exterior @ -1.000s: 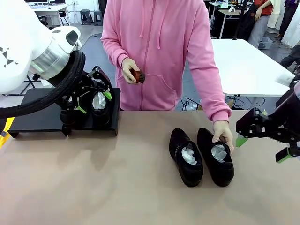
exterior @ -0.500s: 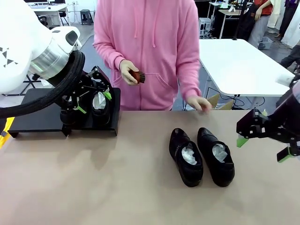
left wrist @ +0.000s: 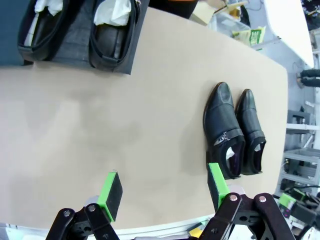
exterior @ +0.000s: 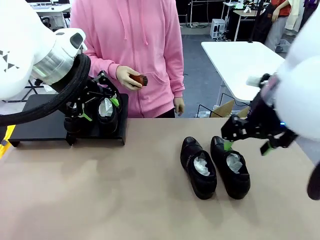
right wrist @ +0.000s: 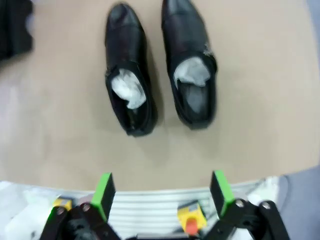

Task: Organize the shoes by placing them on the stand.
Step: Pick up one Shoe and place it in the middle of the table.

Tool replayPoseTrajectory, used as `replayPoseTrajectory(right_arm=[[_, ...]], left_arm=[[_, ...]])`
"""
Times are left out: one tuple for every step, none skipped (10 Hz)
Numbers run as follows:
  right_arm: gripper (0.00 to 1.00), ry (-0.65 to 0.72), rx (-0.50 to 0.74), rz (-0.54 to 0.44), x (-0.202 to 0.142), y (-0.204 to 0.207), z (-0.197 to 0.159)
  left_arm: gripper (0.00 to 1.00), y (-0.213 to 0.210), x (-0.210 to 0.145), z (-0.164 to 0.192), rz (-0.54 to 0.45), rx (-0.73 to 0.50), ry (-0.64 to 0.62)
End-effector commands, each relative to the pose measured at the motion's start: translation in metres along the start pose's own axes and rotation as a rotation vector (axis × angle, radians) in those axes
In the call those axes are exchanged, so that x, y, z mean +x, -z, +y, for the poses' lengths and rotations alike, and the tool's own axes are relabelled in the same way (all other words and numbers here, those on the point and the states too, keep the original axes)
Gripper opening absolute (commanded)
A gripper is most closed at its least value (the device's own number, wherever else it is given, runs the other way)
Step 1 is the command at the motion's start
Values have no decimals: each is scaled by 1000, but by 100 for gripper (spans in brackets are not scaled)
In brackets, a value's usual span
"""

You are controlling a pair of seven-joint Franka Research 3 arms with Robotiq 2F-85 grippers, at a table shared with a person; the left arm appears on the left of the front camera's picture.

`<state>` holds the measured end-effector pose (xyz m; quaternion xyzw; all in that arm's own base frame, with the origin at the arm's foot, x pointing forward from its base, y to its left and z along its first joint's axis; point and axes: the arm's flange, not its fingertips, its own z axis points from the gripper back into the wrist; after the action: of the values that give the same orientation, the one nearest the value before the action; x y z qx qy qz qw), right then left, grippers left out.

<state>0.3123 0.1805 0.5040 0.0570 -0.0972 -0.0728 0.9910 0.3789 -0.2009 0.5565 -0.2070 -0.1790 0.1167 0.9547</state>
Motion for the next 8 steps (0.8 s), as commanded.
replayPoseTrajectory(right_arm=[[100,-105,-27,8,24,23,11],[100,-115,-36,20,27,32,15],[100,-3,-88,30,31,34,16],[100,-77,-30,23,20,32,11],[100,-77,-30,23,20,32,11],[100,-67,-53,42,26,43,12],[100,-99,-102,41,33,54,17],[100,-146,-96,55,42,66,22]], left_arm=[[88,0,0,2,-9,-14,1],[88,0,0,2,-9,-14,1],[88,0,0,2,-9,-14,1],[88,0,0,2,-9,-14,1],[88,0,0,2,-9,-14,1],[88,0,0,2,-9,-14,1],[88,0,0,2,-9,-14,1],[88,0,0,2,-9,-14,1]])
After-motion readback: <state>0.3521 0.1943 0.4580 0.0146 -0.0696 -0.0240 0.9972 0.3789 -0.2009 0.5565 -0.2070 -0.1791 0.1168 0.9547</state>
